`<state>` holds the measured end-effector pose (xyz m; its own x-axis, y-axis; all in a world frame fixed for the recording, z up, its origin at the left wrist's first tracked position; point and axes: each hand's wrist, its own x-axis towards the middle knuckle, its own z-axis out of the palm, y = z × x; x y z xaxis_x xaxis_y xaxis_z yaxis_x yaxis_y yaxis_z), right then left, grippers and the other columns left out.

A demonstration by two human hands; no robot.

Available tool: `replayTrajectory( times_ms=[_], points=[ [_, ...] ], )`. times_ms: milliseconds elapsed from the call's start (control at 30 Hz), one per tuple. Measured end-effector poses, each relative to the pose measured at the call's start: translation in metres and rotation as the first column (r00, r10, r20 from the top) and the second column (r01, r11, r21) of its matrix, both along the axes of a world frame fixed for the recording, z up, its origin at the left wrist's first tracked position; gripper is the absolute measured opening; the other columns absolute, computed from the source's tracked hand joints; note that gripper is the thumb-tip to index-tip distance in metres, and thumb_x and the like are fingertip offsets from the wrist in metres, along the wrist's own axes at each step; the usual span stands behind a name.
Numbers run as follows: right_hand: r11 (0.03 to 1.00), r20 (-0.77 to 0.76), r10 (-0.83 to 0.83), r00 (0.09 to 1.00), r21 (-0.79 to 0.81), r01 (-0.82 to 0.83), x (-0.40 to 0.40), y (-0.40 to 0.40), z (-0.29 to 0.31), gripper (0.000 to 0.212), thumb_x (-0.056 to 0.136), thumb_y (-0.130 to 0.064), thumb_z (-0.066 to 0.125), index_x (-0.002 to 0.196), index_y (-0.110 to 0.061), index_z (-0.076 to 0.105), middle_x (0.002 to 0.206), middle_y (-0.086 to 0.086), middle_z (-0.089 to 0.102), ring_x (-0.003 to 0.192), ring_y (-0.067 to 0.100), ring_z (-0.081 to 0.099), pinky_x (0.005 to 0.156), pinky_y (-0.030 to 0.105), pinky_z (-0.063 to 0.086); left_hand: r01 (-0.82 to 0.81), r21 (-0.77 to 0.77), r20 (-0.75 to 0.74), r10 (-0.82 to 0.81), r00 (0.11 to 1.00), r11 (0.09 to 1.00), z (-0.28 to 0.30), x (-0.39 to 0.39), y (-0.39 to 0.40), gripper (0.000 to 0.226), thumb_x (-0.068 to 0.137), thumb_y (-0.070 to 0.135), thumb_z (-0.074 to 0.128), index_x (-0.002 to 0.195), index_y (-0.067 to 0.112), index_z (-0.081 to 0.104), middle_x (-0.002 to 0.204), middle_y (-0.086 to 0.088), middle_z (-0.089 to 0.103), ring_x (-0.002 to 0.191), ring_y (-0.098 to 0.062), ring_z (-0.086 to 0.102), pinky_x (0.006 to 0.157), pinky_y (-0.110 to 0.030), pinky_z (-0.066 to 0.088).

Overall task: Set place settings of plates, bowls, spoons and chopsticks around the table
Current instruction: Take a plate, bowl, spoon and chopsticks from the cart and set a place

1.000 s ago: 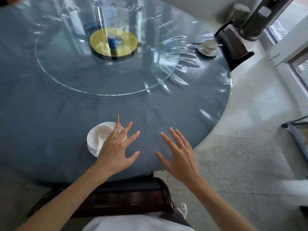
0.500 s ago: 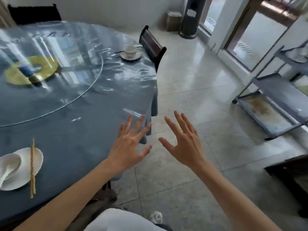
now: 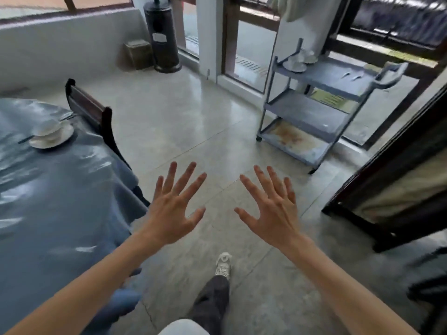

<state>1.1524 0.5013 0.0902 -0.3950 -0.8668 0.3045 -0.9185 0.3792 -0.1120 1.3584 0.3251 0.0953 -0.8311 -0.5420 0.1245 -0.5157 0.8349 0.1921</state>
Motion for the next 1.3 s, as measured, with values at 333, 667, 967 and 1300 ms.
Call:
replayTrajectory(
  times_ms=[333,667,967,1300],
  points=[
    [0.970,0.037,-0.215,0.976,0.121,0.210,-0.234,-0.079,0.017,0.079,0.095,-0.069,0.039,0.163,-0.038,0.014,0.173,-0.002,-0.001,0.157,0.021,-0.019,0.127,0.050,-0.008,0.094,0.070,-0.054,-0.091,0.994,0.993,0.003,-0.273,-0.105,0.077,0.090,0.072,0.015,0.159,0.048,-0.009,0.168,0.017,-0.028,0.153,-0.020,-0.035,0.127,-0.056,-0.008],
    [0.884,0.151,-0.462,0.874,-0.009,0.468,-0.436,-0.103,0.037,0.071,0.096,-0.070,0.034,0.159,-0.038,0.027,0.170,0.003,0.021,0.159,0.022,0.005,0.127,0.047,0.016,0.283,0.163,-0.107,-0.268,0.958,0.945,0.017,-0.519,-0.154,0.078,0.089,0.073,0.019,0.159,0.049,-0.004,0.167,0.020,-0.026,0.152,-0.016,-0.035,0.124,-0.043,-0.012],
    [0.815,0.443,-0.508,0.739,-0.032,0.579,-0.660,-0.131,-0.011,0.061,0.100,-0.055,0.048,0.156,-0.033,0.034,0.166,-0.002,0.030,0.155,0.018,0.024,0.118,0.045,0.036,0.252,0.247,-0.102,-0.234,0.967,0.936,-0.023,-0.737,-0.195,0.076,0.092,0.070,0.030,0.159,0.051,0.001,0.166,0.026,-0.023,0.152,-0.010,-0.035,0.127,-0.046,-0.006],
    [0.721,0.737,-0.509,0.444,0.083,0.688,-0.856,-0.159,-0.036,0.038,0.100,-0.041,0.056,0.135,-0.025,0.059,0.139,-0.006,0.058,0.089,-0.004,0.061,0.083,0.026,0.046,0.163,0.426,0.009,-0.185,0.983,0.890,-0.030,-0.931,-0.210,0.076,0.102,0.046,0.051,0.162,0.043,0.005,0.168,0.024,-0.016,0.157,-0.015,-0.020,0.126,-0.054,0.023]
  ],
)
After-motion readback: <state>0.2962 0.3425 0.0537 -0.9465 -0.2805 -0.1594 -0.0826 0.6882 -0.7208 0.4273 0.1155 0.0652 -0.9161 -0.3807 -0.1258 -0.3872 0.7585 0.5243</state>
